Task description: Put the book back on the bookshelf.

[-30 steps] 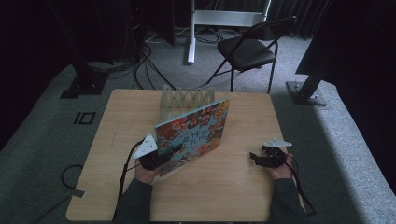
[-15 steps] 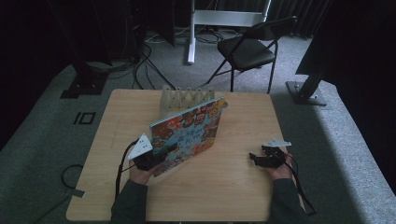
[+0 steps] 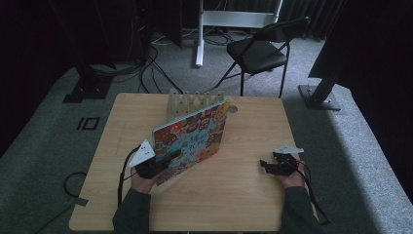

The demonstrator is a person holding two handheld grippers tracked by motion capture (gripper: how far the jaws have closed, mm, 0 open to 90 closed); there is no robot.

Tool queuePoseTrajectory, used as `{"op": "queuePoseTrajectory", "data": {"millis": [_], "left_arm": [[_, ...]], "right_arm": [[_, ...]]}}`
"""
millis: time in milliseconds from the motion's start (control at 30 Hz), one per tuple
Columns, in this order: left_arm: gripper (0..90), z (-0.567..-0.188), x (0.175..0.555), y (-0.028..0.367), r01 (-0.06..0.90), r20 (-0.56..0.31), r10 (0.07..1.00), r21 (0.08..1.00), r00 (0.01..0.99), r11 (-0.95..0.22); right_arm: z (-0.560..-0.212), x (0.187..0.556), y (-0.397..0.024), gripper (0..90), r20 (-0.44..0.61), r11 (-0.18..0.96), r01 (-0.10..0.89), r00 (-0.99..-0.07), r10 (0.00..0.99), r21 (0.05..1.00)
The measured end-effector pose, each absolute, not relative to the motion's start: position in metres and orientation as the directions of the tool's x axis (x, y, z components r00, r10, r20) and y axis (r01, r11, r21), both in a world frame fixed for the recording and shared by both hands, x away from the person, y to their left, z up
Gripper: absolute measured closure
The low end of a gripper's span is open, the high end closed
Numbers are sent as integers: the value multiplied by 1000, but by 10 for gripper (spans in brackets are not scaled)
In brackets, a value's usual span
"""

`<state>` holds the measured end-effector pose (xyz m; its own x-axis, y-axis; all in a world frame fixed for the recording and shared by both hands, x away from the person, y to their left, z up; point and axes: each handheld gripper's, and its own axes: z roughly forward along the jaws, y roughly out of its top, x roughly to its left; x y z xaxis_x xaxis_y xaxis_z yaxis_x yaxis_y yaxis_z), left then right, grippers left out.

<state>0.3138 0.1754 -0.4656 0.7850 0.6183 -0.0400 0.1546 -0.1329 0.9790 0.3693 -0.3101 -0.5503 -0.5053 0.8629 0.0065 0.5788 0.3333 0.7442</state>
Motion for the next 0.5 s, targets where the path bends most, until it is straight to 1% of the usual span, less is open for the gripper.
{"op": "queuePoseTrajectory", "data": {"millis": [500], "left_arm": [[811, -465, 311, 184, 165, -50, 639, 979, 767, -121]], "right_arm": [[-550, 369, -310, 268, 6, 334, 578, -506, 862, 745]]}}
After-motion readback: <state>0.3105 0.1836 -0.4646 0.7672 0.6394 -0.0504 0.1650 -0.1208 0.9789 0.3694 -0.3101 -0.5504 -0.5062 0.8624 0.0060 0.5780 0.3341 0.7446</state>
